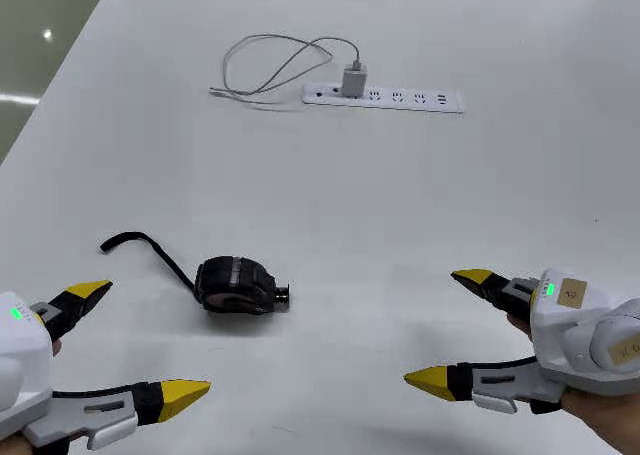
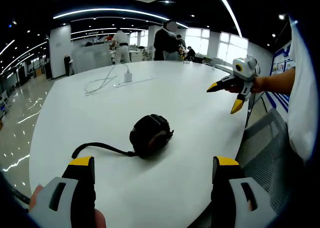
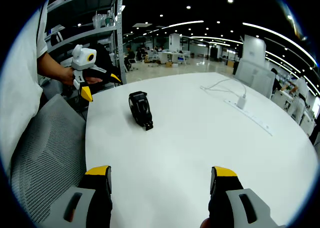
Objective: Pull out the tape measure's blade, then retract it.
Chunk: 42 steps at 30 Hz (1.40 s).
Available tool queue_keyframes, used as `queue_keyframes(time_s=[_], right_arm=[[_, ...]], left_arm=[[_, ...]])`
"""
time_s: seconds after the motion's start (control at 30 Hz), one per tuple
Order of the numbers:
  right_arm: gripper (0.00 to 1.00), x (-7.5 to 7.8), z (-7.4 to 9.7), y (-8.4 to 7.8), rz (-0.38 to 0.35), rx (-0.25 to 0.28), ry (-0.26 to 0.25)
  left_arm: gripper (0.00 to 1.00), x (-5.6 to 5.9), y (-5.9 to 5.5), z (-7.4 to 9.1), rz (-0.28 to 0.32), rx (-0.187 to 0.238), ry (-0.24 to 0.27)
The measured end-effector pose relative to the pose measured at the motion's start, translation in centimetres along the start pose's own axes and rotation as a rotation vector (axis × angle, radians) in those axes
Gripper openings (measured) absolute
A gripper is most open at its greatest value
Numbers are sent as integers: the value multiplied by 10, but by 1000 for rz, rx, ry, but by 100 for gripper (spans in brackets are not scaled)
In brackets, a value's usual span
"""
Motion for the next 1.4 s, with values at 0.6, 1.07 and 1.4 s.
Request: queue_keyframes(time_s=[0.6,1.07,1.4], right_arm=[[89,-4,20,-22,-10,-31,-8],[87,-6,27,-31,-34,-36,-24],[86,-5,29,-28,-39,-23,-28]], left_arm=[[99,-7,-10,13,-46,-31,-17],[99,-12,-13,20,-41,-50,-7],[99,-10,-13,21,-35,-52,-18]])
Point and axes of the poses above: the centre of the closed fingertips' face, and the gripper's own axes: z roughly backward along the fingers, x roughly to its right, y roughly out of its top, the point moved 10 cm from there along z, roughly backward along the fingers, and after that the axes turned 14 degrees about -x, right-handed, at the moved point
